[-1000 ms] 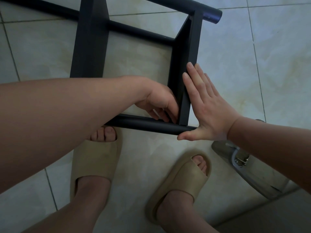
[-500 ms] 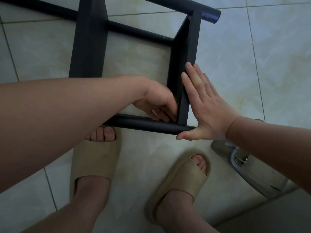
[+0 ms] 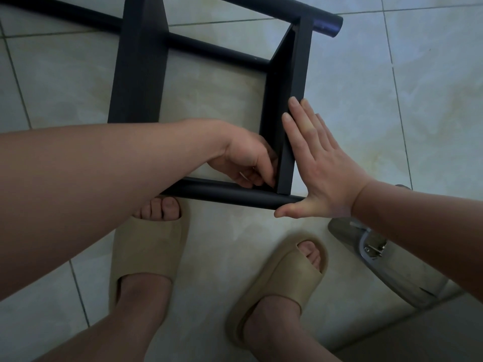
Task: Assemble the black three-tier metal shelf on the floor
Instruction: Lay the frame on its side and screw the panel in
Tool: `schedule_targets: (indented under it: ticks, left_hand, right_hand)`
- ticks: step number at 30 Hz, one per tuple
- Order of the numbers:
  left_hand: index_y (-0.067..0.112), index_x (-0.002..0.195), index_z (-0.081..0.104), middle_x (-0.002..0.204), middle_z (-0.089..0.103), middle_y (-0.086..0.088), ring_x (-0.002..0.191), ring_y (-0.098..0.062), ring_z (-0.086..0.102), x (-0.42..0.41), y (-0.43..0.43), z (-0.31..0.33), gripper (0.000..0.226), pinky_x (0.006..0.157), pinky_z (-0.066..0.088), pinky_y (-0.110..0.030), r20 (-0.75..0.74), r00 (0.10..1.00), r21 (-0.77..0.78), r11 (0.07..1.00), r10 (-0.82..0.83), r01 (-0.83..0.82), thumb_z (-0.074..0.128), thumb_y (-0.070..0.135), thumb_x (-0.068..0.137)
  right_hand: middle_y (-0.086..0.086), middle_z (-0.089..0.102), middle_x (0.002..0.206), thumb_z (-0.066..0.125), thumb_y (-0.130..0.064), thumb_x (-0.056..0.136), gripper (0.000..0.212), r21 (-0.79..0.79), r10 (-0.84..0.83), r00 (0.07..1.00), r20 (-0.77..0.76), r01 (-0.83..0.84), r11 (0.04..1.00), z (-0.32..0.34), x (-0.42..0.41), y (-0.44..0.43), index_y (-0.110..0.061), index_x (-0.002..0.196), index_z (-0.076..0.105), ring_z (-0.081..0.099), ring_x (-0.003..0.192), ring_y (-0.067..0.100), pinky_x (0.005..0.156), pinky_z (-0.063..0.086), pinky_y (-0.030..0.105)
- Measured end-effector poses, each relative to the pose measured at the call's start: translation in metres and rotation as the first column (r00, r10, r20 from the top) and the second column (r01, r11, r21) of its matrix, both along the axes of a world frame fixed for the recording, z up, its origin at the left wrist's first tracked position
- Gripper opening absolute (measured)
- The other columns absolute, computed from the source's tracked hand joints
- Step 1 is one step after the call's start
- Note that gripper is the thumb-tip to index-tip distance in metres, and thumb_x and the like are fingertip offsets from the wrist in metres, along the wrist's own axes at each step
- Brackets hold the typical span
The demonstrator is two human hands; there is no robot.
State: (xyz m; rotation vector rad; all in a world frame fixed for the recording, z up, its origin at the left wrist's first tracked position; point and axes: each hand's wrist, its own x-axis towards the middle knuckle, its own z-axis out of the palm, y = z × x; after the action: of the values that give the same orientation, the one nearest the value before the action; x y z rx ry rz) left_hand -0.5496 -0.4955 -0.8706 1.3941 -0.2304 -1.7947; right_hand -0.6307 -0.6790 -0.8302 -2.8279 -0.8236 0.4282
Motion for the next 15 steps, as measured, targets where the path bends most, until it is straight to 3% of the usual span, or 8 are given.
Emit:
schedule_targets:
  ticks: [5, 9, 15]
  left_hand:
    - [0.017, 0.097, 0.072, 0.094, 0.071, 0.001, 0.079, -0.013, 0.063, 0.0, 0.005, -0.0011, 0.015, 0.079, 0.048, -0.029, -0.111, 0.992, -0.01, 0.999, -0.053, 0.052, 0.06, 0.011, 0.091]
    - [0.021, 0.077, 0.078, 0.083, 0.073, 0.0, 0.068, -0.011, 0.064, -0.0035, 0.0031, -0.0029, 0.021, 0.072, 0.051, -0.026, -0.006, 0.998, -0.007, 0.998, -0.061, 0.061, 0.065, 0.009, 0.089]
    - [0.012, 0.094, 0.069, 0.081, 0.065, -0.003, 0.068, -0.013, 0.057, -0.0016, 0.0021, -0.0026, 0.015, 0.075, 0.047, -0.026, -0.009, 1.0, -0.01, 1.0, -0.017, 0.017, 0.064, -0.001, 0.089]
  right_hand:
    - [0.025, -0.004, 0.167, 0.037, -0.096, 0.076, 0.134, -0.001, 0.0, 1.0, 0.003, 0.0, 1.0, -0.0008, -0.0005, -0.0004, 0.003, 0.159, 0.001, -0.008, 0.155, 0.04, 0.124, 0.01, 0.061]
    - [0.024, -0.005, 0.167, 0.037, -0.096, 0.075, 0.134, 0.004, 0.001, 1.0, 0.006, -0.001, 1.0, -0.0017, 0.0, -0.0007, 0.002, 0.159, 0.0, -0.009, 0.155, 0.04, 0.124, 0.01, 0.061]
    - [0.023, -0.006, 0.167, 0.036, -0.097, 0.076, 0.134, 0.002, -0.002, 1.0, 0.007, 0.002, 1.0, -0.0019, -0.0004, -0.0009, 0.001, 0.159, -0.001, -0.009, 0.155, 0.039, 0.124, 0.01, 0.06]
